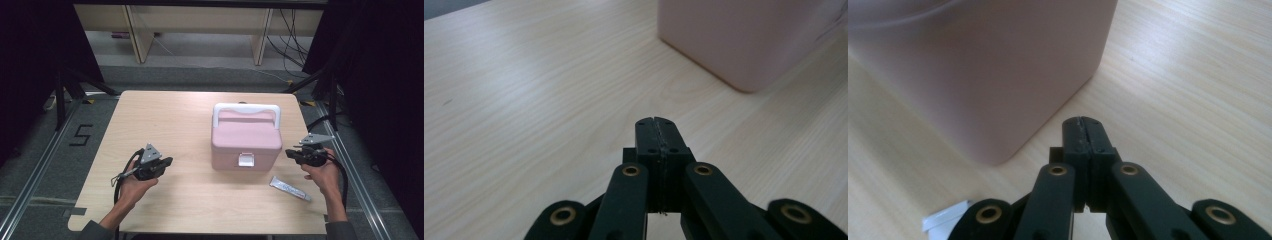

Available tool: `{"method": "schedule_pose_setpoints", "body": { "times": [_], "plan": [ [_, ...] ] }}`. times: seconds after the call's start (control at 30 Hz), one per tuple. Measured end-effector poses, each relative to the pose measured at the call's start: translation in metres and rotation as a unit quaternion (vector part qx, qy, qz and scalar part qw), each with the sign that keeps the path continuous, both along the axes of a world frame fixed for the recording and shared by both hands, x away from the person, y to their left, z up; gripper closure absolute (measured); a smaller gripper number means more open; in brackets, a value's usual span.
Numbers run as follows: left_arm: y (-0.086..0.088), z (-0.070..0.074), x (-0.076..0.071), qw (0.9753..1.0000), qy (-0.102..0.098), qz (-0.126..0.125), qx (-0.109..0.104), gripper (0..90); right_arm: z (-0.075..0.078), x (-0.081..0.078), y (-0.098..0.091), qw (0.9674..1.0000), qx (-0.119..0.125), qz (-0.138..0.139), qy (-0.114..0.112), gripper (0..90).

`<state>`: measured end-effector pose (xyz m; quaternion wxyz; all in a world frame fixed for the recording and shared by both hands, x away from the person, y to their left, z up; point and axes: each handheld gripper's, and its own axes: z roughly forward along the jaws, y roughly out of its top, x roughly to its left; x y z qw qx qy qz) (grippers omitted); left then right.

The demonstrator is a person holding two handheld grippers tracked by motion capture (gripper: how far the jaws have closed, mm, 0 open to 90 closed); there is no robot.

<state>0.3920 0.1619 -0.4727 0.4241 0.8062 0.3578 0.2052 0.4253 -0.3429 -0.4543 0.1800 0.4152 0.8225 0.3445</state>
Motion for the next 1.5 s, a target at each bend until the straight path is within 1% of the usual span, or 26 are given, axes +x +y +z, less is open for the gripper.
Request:
{"method": "schedule_pose_setpoints", "body": {
  "times": [0.07,0.1,0.17,0.33,0.4,0.43,0.5,0.57,0.67,0.73,0.8,0.83,0.87,0.9,0.93,0.97,1.0,1.03,1.07,1.1,1.13,1.23,1.27,1.3,1.4,1.5],
  "plan": [
    [-0.009,0.002,0.008,0.9999,0.004,0.006,-0.01,89.6,0.0,0.005,-0.001,1.0,0.009,0.0,-0.002,90.0],
    [-0.012,0.003,0.012,0.9999,0.006,0.002,-0.009,89.6,-0.002,0.008,-0.001,0.9997,0.016,0.003,-0.016,90.0],
    [-0.02,0.003,0.019,0.9998,0.012,0.002,-0.015,89.6,0.0,0.011,0.0,0.9997,0.024,-0.003,-0.009,90.0],
    [-0.04,0.001,0.033,0.9996,0.021,-0.01,-0.015,89.6,-0.002,0.02,0.004,0.9995,0.024,0.005,-0.022,90.0],
    [-0.047,0.001,0.04,0.9995,0.024,-0.01,-0.02,89.6,0.0,0.022,0.005,0.9995,0.028,0.005,-0.012,90.0],
    [-0.049,0.001,0.042,0.9994,0.026,-0.011,-0.019,89.6,-0.001,0.025,0.005,0.9993,0.025,0.011,-0.026,90.0],
    [-0.056,0.002,0.048,0.9994,0.027,-0.014,-0.017,89.6,0.001,0.025,0.008,0.9995,0.032,0.005,-0.007,90.0],
    [-0.063,0.003,0.054,0.9993,0.03,-0.014,-0.018,89.6,0.001,0.028,0.007,0.999,0.034,0.017,-0.025,90.0],
    [-0.074,0.0,0.063,0.9994,0.026,-0.018,-0.008,89.6,0.005,0.029,0.009,0.9989,0.043,0.013,-0.011,90.0],
    [-0.08,-0.002,0.069,0.999,0.032,-0.02,-0.022,89.6,0.005,0.031,0.007,0.9987,0.043,0.015,-0.025,90.0],
    [-0.085,-0.003,0.073,0.9989,0.032,-0.022,-0.027,89.6,0.003,0.03,0.009,0.9987,0.048,0.01,-0.011,90.0],
    [-0.088,-0.003,0.075,0.9989,0.033,-0.025,-0.024,89.6,0.003,0.032,0.009,0.9986,0.047,0.018,-0.015,90.0],
    [-0.091,-0.003,0.077,0.9987,0.034,-0.03,-0.024,89.6,0.002,0.033,0.009,0.9987,0.038,0.02,-0.028,90.0],
    [-0.092,-0.004,0.077,0.9986,0.034,-0.032,-0.024,89.6,0.002,0.032,0.011,0.9985,0.051,0.016,-0.015,90.0],
    [-0.095,-0.004,0.077,0.9987,0.033,-0.03,-0.025,89.6,0.001,0.033,0.012,0.9981,0.057,0.021,-0.016,90.0],
    [-0.097,-0.004,0.077,0.9985,0.035,-0.035,-0.024,89.5,0.002,0.034,0.011,0.9983,0.045,0.024,-0.029,90.0],
    [-0.098,-0.004,0.078,0.9986,0.033,-0.034,-0.021,89.6,0.001,0.034,0.014,0.998,0.056,0.022,-0.02,90.0],
    [-0.098,-0.004,0.079,0.9986,0.034,-0.036,-0.02,89.5,0.001,0.037,0.014,0.9976,0.053,0.028,-0.034,90.0],
    [-0.099,-0.004,0.08,0.9987,0.033,-0.033,-0.019,89.6,0.001,0.036,0.017,0.9973,0.066,0.025,-0.018,90.0],
    [-0.1,-0.004,0.081,0.9987,0.036,-0.033,-0.015,89.6,0.001,0.038,0.016,0.9979,0.048,0.029,-0.033,90.0],
    [-0.101,-0.005,0.082,0.9987,0.037,-0.032,-0.017,89.5,0.001,0.039,0.018,0.998,0.046,0.03,-0.03,90.0],
    [-0.103,-0.006,0.083,0.9978,0.044,-0.033,-0.037,89.6,0.001,0.04,0.017,0.9977,0.051,0.031,-0.032,90.0],
    [-0.104,-0.006,0.083,0.998,0.043,-0.03,-0.034,89.6,0.001,0.038,0.019,0.9977,0.06,0.024,-0.021,90.0],
    [-0.105,-0.006,0.082,0.9982,0.041,-0.032,-0.03,89.6,0.001,0.038,0.018,0.9977,0.054,0.03,-0.027,90.0],
    [-0.102,-0.005,0.082,0.9964,0.064,-0.022,-0.051,89.6,0.002,0.035,0.021,0.9973,0.062,0.026,-0.028,90.0],
    [-0.098,-0.002,0.08,0.9974,0.062,-0.022,-0.03,89.6,0.002,0.034,0.023,0.9963,0.071,0.035,-0.034,90.0]
  ]
}}
